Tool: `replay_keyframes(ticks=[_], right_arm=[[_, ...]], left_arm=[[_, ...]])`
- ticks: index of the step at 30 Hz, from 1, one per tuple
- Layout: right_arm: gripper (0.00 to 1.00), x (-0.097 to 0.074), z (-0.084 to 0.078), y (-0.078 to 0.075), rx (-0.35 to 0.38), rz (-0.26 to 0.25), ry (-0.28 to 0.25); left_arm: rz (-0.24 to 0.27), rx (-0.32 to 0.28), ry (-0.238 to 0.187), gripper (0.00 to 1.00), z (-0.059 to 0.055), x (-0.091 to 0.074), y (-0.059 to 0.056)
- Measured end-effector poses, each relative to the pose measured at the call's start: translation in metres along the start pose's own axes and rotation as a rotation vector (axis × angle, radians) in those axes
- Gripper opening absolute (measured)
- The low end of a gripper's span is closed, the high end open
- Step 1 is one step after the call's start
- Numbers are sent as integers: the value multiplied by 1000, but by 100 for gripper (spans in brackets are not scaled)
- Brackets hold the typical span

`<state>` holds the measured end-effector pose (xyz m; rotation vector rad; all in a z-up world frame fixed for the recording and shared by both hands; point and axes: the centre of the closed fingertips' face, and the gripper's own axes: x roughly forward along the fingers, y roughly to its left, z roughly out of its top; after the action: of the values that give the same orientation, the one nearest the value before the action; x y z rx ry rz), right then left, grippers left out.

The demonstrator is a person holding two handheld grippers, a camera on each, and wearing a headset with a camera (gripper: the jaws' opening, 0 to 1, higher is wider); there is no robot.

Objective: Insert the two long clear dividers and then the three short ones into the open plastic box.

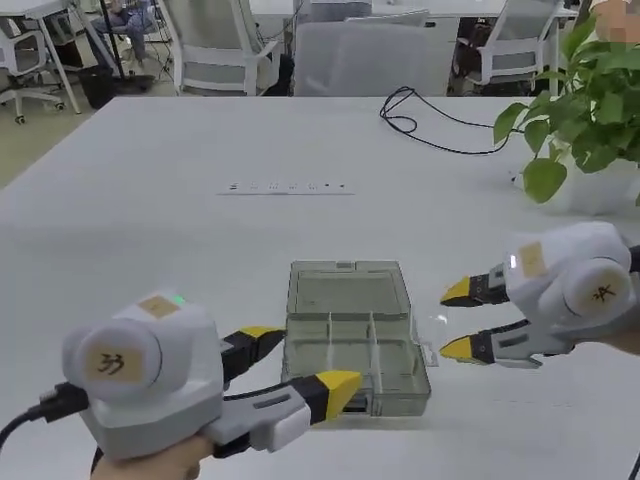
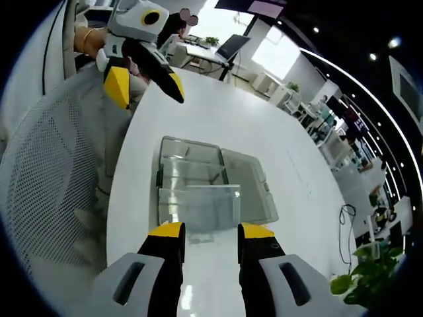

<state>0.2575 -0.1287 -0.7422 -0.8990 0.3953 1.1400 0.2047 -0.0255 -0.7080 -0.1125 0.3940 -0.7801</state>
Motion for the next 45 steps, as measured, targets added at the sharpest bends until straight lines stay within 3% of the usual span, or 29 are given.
replay_keyframes(ticks=[11, 19, 35, 42, 45], right_arm=[[32, 4, 49, 13, -51, 1, -122], [32, 8, 71, 22, -87, 12, -168], [32, 10, 96, 28, -134, 18, -220], [32, 12, 99, 27, -148, 10, -221], [32, 12, 99, 26, -149, 3, -223]], left_arm=[[-62, -78, -42, 39, 6, 4, -7], [-75, -155, -63, 30, 7, 5, -6], [-127, -279, -96, 4, 11, 8, -7], [-132, -289, -92, 0, 10, 9, -7], [-125, -326, -94, 0, 10, 8, -4]])
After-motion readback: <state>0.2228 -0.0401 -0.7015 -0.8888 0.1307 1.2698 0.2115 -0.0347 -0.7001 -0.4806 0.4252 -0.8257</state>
